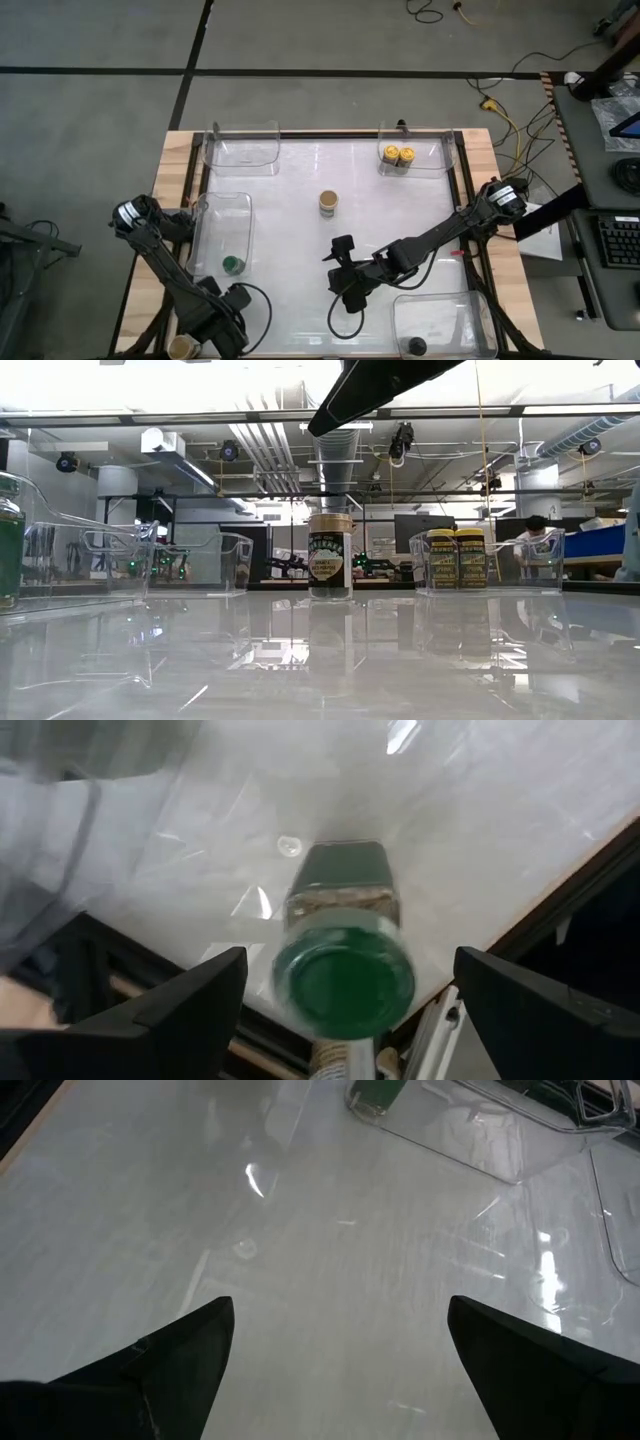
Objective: Sort spices by type
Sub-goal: Put the green seasoning bottle into the middle transparent bin
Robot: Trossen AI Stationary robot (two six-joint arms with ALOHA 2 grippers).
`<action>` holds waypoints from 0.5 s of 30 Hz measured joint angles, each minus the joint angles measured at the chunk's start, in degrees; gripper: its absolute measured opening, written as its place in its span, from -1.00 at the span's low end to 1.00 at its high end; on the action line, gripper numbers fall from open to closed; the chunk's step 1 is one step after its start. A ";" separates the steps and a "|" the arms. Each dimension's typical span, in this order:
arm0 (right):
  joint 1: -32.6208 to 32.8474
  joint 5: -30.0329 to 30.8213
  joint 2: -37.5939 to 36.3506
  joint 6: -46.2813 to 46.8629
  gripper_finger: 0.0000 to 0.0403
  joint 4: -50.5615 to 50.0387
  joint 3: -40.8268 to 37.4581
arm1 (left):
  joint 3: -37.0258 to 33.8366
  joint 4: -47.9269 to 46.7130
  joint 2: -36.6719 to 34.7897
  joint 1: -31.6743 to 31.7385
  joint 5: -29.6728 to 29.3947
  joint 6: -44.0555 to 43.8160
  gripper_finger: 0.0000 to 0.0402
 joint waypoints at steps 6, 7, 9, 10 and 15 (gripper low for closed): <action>0.00 0.00 0.00 0.02 0.78 0.00 0.00 | -2.18 0.21 -0.02 -0.11 1.12 -0.04 0.69; 0.00 0.00 0.00 0.01 0.78 0.01 0.00 | -2.47 0.21 -0.02 -0.11 1.31 -0.12 0.69; 0.00 0.00 0.00 0.00 0.78 0.00 0.00 | -3.01 0.21 -0.02 -0.11 1.36 -0.52 0.69; 0.00 0.00 0.00 0.00 0.78 0.01 0.00 | -3.13 0.27 -0.02 -0.11 1.37 -0.54 0.69; 0.00 0.00 0.00 0.00 0.78 0.01 0.00 | -2.43 0.60 -0.02 -0.11 1.31 0.18 0.67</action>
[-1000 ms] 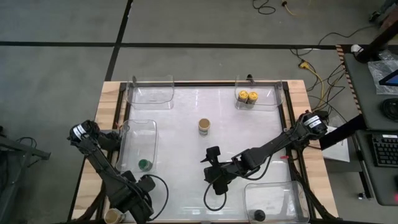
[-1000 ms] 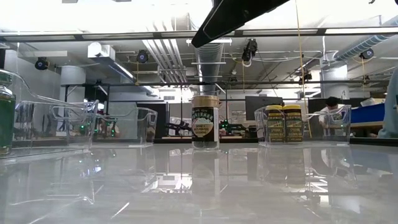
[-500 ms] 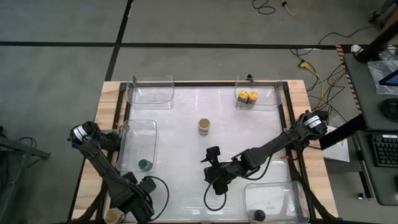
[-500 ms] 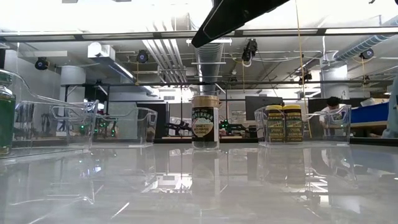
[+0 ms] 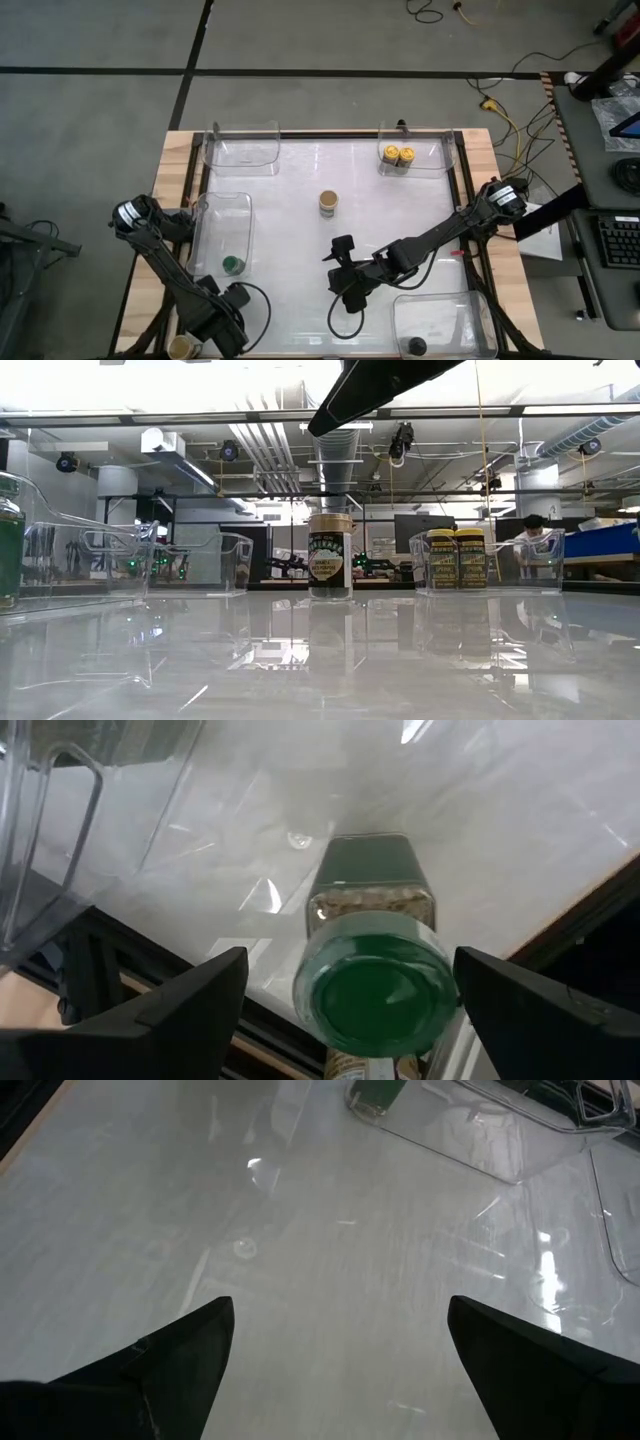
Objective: Sort spices by type
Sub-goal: Put the green seasoning bottle into the middle transparent bin
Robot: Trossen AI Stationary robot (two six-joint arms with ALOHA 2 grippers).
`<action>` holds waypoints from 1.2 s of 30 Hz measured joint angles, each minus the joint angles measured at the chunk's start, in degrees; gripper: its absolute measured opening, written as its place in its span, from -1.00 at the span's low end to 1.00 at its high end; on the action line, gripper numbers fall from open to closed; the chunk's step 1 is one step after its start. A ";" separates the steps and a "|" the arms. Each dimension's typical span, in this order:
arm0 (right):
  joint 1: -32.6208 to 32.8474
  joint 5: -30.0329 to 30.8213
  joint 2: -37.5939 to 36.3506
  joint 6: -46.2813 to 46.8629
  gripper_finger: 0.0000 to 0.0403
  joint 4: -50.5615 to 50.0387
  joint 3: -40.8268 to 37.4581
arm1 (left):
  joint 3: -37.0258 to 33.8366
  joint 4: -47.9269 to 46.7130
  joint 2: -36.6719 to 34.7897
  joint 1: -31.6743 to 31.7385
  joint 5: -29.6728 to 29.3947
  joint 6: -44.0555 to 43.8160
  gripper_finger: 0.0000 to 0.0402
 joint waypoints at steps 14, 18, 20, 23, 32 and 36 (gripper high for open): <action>0.00 0.00 0.00 0.00 0.78 0.01 0.00 | -0.13 0.48 -0.02 0.00 -0.27 0.50 0.14; 0.00 0.00 0.00 0.00 0.78 -0.01 0.00 | -0.20 0.48 -0.03 0.00 -0.37 1.62 -0.03; 0.00 0.00 0.00 0.00 0.78 0.01 0.00 | -0.18 0.46 -0.07 0.00 -0.39 2.37 -0.05; 0.00 0.00 0.00 0.00 0.78 0.00 0.00 | 0.48 0.40 -0.07 0.00 -0.43 4.75 -0.05; 0.00 -0.01 0.00 0.00 0.78 0.01 0.00 | 7.88 -11.18 -0.33 0.00 -2.90 13.32 -0.03; 0.00 -0.01 0.00 0.00 0.78 0.00 0.00 | 14.14 -15.52 -1.18 0.00 -8.48 15.54 -0.05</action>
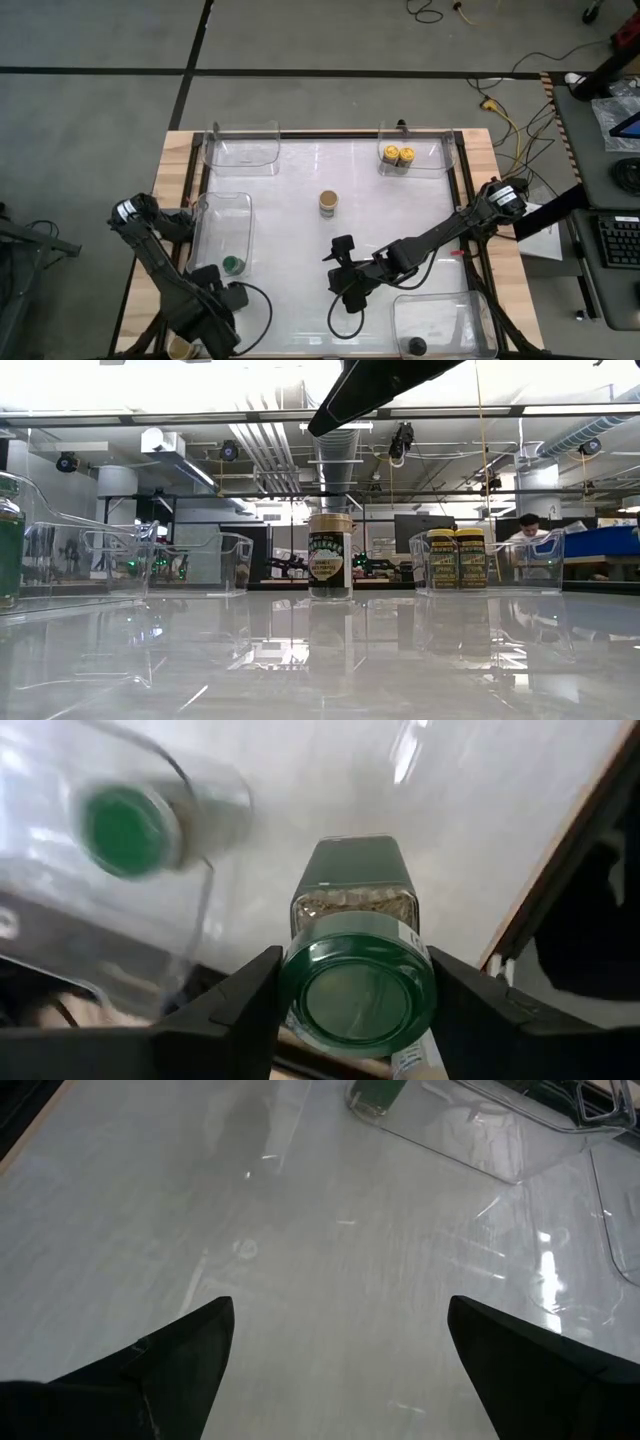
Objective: Sort spices by type
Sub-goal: Put the green seasoning bottle into the middle transparent bin
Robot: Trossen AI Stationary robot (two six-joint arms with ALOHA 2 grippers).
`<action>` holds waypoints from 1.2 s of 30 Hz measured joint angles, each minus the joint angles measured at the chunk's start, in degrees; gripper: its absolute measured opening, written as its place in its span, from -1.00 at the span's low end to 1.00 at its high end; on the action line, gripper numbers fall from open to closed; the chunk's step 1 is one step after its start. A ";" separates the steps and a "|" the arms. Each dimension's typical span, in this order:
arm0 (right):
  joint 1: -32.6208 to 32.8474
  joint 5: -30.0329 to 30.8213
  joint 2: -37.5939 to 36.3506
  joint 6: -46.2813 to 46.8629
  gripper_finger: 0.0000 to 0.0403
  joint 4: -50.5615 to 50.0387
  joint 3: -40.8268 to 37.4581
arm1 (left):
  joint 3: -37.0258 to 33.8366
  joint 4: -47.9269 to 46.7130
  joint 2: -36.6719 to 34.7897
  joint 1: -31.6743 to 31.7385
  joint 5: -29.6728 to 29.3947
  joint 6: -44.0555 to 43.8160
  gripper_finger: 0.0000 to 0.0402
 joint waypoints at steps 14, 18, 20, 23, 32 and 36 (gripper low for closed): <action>0.00 0.01 0.00 3.42 0.78 0.04 0.00 | 11.78 -2.48 -1.42 1.54 -5.61 13.02 -0.05; 0.00 0.00 0.00 5.03 0.78 0.06 0.00 | 10.27 -2.52 -2.84 1.73 -5.13 18.78 -0.05; 0.00 0.01 0.00 6.06 0.78 0.05 0.00 | 9.52 -2.51 -4.83 1.95 -4.85 20.41 -0.05; 0.00 0.01 0.00 7.56 0.78 0.06 0.00 | 8.37 -2.48 -9.36 2.30 -6.54 20.47 -0.05; 0.02 0.04 0.00 12.09 0.78 0.06 0.00 | -4.87 -2.54 -25.77 2.68 -17.12 16.89 -0.05; 0.02 0.04 0.00 13.72 0.78 0.05 0.00 | -12.06 -2.53 -32.04 3.65 -16.16 16.85 -0.05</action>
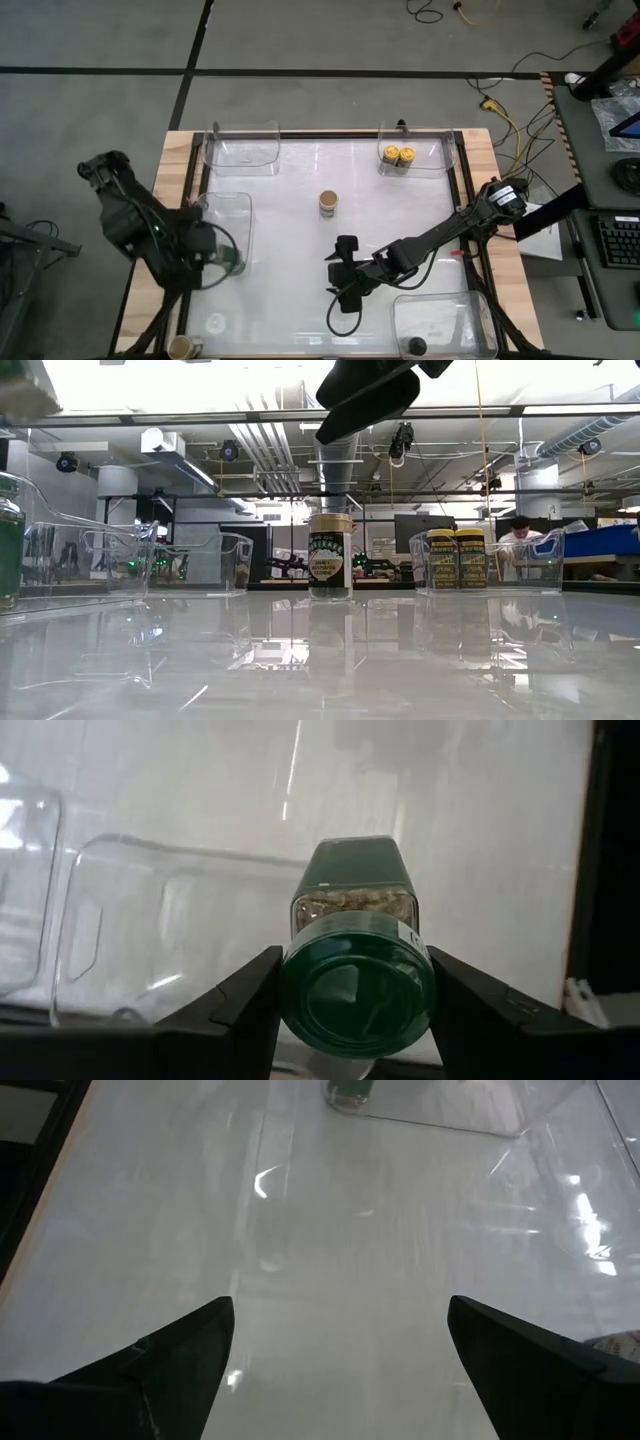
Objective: Sort spices by type
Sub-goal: Put the green seasoning bottle into the middle transparent bin
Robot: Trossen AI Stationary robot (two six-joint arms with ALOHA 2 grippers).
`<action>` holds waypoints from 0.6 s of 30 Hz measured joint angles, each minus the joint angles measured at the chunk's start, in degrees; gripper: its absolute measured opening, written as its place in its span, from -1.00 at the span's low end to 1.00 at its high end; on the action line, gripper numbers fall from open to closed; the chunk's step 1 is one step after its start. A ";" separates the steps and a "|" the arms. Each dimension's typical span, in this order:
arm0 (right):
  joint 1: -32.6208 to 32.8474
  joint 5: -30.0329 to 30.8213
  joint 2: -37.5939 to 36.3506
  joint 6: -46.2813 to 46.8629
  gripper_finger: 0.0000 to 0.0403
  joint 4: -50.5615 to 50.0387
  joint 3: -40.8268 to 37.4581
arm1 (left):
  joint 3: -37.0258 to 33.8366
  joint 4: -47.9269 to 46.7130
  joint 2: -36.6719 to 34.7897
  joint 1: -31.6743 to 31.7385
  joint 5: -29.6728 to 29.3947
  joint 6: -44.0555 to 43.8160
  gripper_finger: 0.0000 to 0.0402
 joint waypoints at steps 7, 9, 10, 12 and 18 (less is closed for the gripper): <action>-0.01 0.04 0.00 1.56 0.78 0.07 0.00 | -9.12 -0.05 -10.32 3.74 0.28 -0.01 -0.05; 0.00 0.05 0.00 2.71 0.78 0.06 0.00 | -11.37 0.02 -12.52 5.16 0.30 -0.02 -0.05; 0.00 0.08 0.00 3.04 0.78 0.06 0.00 | -12.42 0.02 -13.45 6.02 0.30 -0.02 -0.05; 0.00 0.16 0.00 3.32 0.78 0.06 0.00 | -13.75 -0.11 -14.58 7.98 0.33 -0.51 -0.05; -0.10 0.35 0.59 3.37 0.78 0.64 0.00 | -16.03 0.13 -12.56 14.00 5.14 4.69 -0.05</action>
